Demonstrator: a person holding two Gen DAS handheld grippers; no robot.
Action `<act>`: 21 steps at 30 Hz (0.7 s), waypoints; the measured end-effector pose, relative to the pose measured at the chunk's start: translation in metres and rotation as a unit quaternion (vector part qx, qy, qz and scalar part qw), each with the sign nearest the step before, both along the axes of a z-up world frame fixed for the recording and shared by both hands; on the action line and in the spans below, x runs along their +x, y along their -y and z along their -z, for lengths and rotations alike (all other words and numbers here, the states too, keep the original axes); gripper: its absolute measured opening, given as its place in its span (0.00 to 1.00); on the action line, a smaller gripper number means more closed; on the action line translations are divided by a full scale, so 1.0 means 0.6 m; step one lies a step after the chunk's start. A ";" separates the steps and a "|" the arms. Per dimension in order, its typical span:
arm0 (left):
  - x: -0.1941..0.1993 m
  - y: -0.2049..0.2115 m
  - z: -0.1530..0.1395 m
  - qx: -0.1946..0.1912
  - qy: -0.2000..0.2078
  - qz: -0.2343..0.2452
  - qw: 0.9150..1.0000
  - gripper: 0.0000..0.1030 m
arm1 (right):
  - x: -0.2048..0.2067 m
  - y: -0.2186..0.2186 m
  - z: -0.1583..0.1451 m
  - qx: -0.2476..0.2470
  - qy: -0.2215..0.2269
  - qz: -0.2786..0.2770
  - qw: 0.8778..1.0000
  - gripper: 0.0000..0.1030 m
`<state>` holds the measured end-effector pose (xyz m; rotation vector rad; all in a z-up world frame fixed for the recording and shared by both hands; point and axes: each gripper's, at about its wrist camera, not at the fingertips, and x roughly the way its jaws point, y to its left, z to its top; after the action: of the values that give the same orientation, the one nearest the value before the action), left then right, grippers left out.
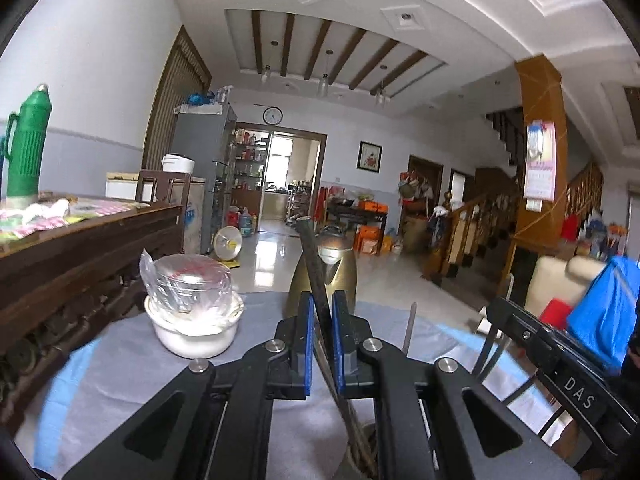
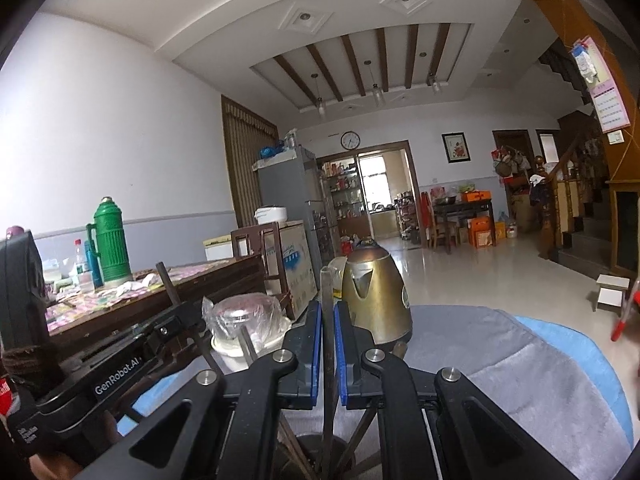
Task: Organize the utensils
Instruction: 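Lower the chopstick into the grey cup and open the right tool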
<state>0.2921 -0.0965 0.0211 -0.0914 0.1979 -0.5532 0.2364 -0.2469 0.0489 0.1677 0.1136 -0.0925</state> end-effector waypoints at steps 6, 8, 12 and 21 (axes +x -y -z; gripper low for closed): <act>-0.022 0.003 0.002 0.028 -0.006 -0.001 1.000 0.09 | -0.016 0.002 0.012 0.005 -0.012 -0.002 1.000 0.08; -0.027 0.003 0.001 0.037 -0.007 -0.002 0.999 0.09 | -0.021 0.004 0.012 0.010 -0.014 -0.003 1.000 0.08; -0.034 0.001 -0.002 0.051 -0.009 -0.005 0.999 0.10 | -0.028 0.000 0.007 0.011 -0.014 -0.007 1.000 0.08; -0.062 -0.009 -0.008 0.077 -0.007 -0.026 0.997 0.51 | -0.044 -0.014 0.003 0.016 -0.018 -0.018 1.000 0.08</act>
<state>0.2549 -0.0910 0.0256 0.0498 0.2512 -0.4837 0.2101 -0.2385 0.0469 0.1958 0.1544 -0.0576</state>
